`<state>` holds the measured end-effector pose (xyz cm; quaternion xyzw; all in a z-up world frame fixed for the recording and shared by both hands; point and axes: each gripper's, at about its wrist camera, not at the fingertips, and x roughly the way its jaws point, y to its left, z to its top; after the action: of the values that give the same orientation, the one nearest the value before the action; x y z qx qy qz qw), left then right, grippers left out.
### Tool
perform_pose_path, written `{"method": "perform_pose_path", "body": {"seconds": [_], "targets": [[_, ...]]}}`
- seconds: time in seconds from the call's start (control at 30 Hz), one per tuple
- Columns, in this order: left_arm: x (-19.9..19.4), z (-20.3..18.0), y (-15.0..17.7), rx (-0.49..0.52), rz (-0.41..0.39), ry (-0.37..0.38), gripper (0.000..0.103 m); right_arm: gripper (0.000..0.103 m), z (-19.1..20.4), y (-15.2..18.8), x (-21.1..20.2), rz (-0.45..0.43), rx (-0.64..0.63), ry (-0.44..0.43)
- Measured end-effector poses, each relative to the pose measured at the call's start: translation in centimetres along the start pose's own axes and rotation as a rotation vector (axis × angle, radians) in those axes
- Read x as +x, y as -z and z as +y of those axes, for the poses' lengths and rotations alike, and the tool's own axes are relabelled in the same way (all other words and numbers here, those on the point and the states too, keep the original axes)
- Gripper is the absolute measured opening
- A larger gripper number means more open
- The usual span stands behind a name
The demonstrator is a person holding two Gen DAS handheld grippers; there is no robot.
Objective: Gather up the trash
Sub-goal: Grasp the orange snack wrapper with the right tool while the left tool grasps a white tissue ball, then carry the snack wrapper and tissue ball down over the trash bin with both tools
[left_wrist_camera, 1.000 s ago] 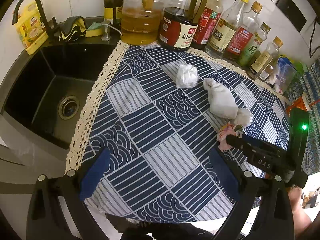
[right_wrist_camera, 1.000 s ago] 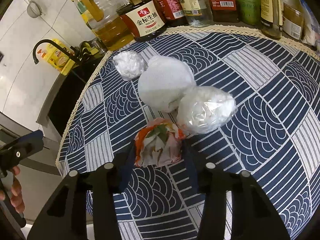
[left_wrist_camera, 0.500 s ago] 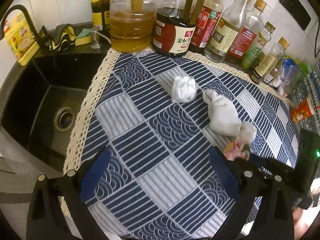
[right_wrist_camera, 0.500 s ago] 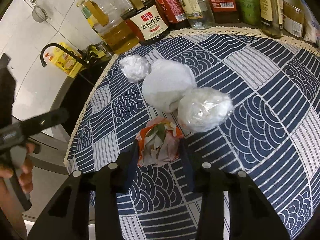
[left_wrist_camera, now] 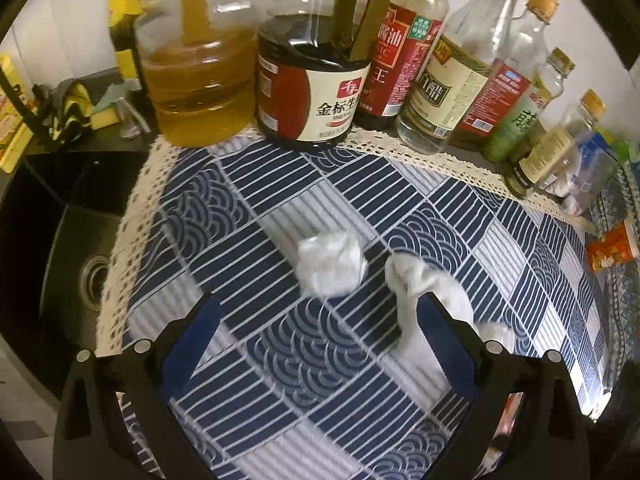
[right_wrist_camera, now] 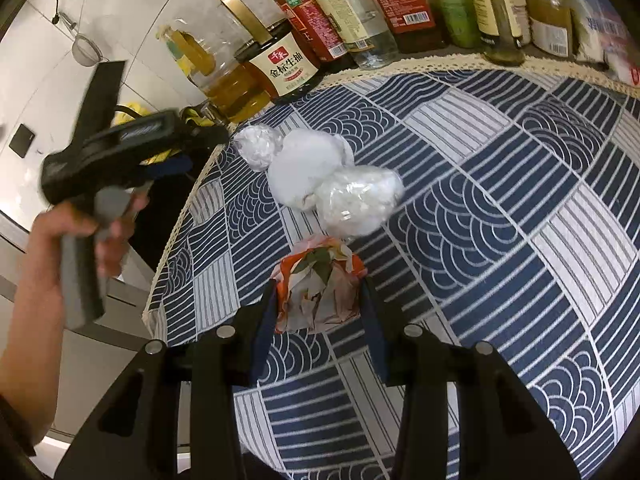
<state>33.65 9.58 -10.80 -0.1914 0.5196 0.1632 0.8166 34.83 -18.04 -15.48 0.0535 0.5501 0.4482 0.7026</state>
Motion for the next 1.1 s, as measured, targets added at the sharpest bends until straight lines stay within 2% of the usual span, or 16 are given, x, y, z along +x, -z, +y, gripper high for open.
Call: {"method": "perform_pose_path", "body": {"seconds": [0.13,0.3,0.37,0.47,0.6,0.83,1.1], "targets": [[1.5,-0.6,-1.1,0.001,0.010,-0.010,0.095,0.041,-0.6,0.5,-0.6,-0.003,0.000,0.000],[3.7,-1.2,-2.1,0.007,0.051,-0.029,0.077,0.041,-1.3,1.1,-1.3,-0.004,0.000,0.004],[4.7,-1.2,-2.4,0.016,0.070,-0.053,0.072,0.041,-1.6,1.1,-1.3,-0.007,0.002,0.005],[5.7,-1.0,-2.5,0.001,0.092,-0.055,0.071,0.041,-2.2,1.3,-1.9,-0.016,0.025,-0.001],[6.7,-0.8,-2.5,-0.003,0.109,-0.057,0.047,0.041,-3.1,1.8,-2.3,-0.022,0.054,0.004],[5.5,-0.4,-1.8,0.006,0.076,-0.034,0.047,0.041,-3.4,2.3,-2.8,-0.033,0.067,0.018],[1.4,-1.4,1.0,0.062,0.049,-0.002,0.047,0.041,-2.3,2.7,-2.7,-0.031,0.067,0.026]]}}
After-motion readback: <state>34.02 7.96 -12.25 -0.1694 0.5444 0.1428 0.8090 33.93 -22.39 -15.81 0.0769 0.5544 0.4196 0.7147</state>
